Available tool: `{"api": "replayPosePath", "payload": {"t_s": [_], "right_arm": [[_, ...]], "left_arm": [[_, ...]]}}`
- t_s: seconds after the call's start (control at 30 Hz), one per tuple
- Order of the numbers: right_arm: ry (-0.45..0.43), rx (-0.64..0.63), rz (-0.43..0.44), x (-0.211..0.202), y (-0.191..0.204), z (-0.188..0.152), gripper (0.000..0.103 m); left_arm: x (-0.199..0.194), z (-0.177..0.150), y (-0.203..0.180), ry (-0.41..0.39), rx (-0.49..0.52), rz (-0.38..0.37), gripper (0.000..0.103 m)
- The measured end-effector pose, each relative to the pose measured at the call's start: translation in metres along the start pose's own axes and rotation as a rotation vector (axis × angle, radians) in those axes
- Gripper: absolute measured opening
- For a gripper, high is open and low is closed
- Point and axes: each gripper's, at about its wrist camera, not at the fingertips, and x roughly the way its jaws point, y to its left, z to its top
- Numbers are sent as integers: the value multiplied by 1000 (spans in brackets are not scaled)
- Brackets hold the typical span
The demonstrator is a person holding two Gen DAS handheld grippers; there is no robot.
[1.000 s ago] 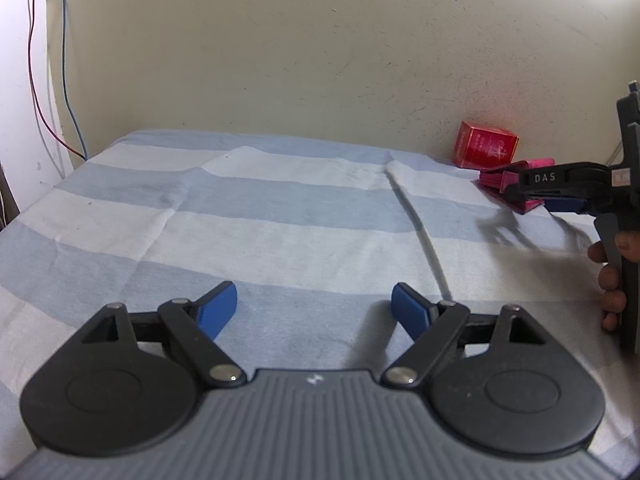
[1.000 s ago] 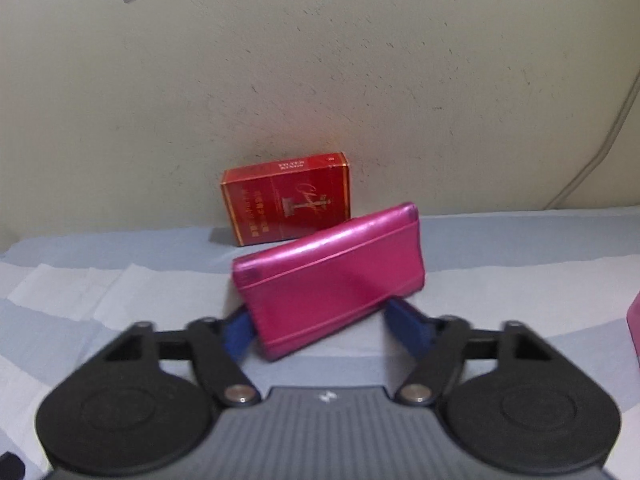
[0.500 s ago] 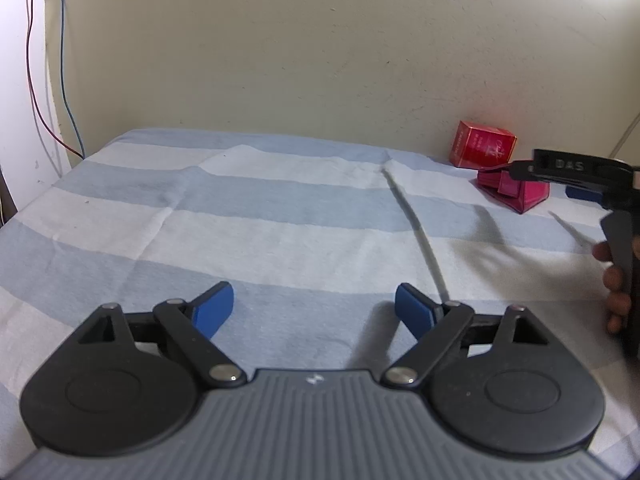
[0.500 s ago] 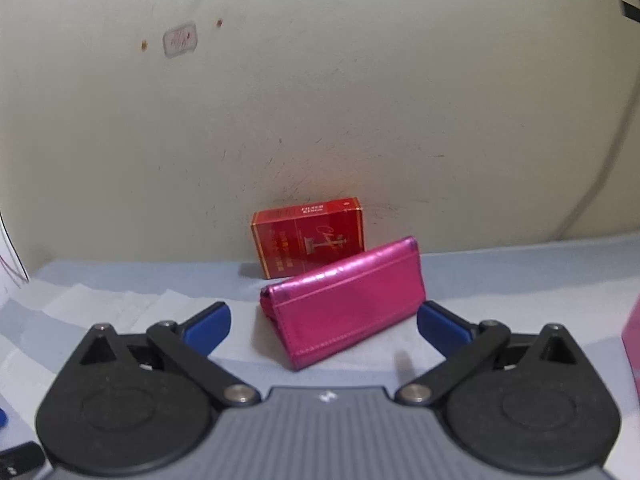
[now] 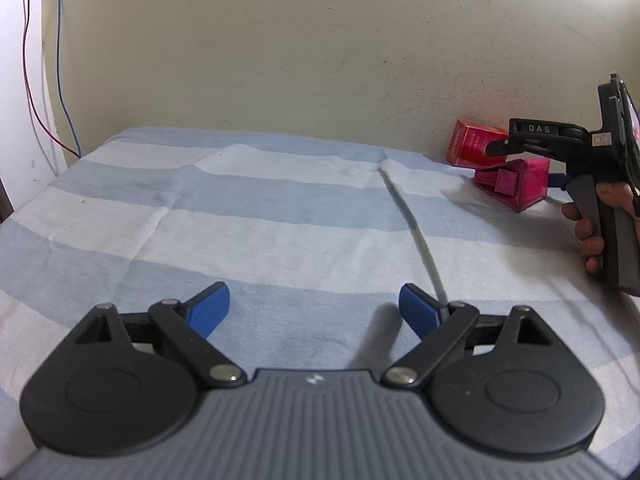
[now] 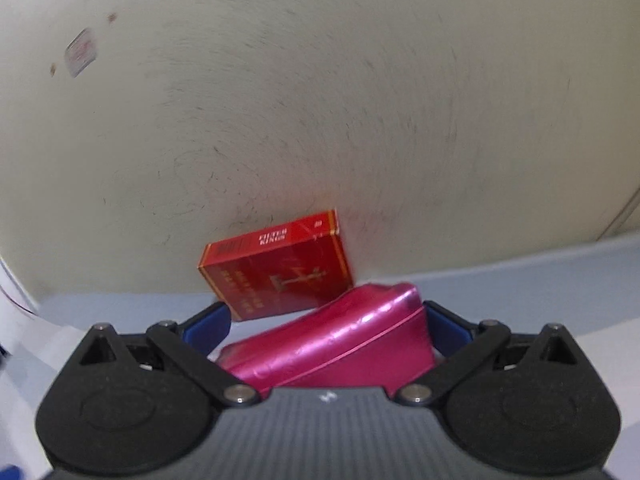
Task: Organize objects
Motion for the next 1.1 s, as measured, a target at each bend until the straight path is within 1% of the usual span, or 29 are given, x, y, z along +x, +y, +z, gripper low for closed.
{"api": "replayPosePath", "payload": {"t_s": [0.07, 0.1, 0.17, 0.2, 0.43, 0.7, 0.8, 0.87, 0.93, 1.0, 1.07, 1.1], "right_arm": [[15, 7, 15, 1, -2, -2, 88], [22, 0, 29, 0, 0, -3, 85], [33, -45, 29, -2, 8, -8, 77], [42, -70, 26, -3, 14, -11, 76], [67, -157, 93, -34, 48, -48, 75], [97, -271, 173, -106, 74, -106, 75], [84, -287, 178, -139, 79, -134, 75], [64, -249, 169, -147, 76, -146, 75], [51, -215, 160, -169, 69, -163, 75], [35, -221, 142, -190, 69, -179, 75], [23, -227, 126, -211, 71, -193, 78], [23, -216, 137, -218, 68, -197, 80]], "left_arm": [[0, 0, 1, 0, -4, -4, 94], [-1, 0, 1, -1, -6, -4, 94], [-1, 0, 1, -1, -9, -6, 94], [-1, 0, 2, -2, -12, -9, 94], [-2, 1, 3, -5, -26, -22, 94], [-2, 1, 5, -7, -37, -18, 94], [-1, 1, 4, -7, -30, -14, 94], [-1, 1, 5, -8, -29, -14, 94], [-1, 1, 5, -8, -27, -13, 94], [0, 0, 4, -8, -21, -10, 94], [0, -1, 3, -10, -13, -7, 94], [0, -1, 2, -11, -9, -7, 94]]}}
